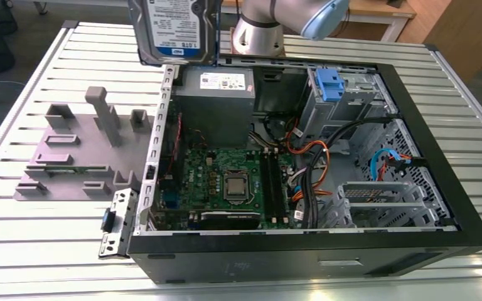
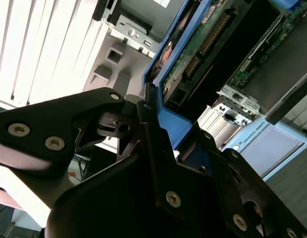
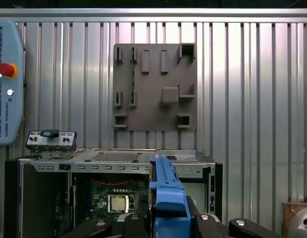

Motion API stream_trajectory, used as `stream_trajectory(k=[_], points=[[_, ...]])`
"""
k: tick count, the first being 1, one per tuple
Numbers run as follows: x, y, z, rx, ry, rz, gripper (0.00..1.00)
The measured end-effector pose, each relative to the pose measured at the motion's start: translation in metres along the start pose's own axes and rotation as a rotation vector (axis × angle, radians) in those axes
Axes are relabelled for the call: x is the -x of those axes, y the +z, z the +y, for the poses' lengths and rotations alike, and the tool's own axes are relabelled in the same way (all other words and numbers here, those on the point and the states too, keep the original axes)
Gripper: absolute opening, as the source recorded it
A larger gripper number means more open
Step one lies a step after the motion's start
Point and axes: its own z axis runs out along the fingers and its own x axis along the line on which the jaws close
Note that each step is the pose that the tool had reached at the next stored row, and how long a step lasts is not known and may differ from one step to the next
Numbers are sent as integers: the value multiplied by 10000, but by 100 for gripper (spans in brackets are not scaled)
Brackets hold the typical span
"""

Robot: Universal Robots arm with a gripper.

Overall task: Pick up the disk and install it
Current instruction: 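Pick up the disk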

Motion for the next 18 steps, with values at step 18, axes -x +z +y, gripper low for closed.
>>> stream_trajectory(k=[18], points=[[-133, 47, -623, 0, -1, 0, 37]])
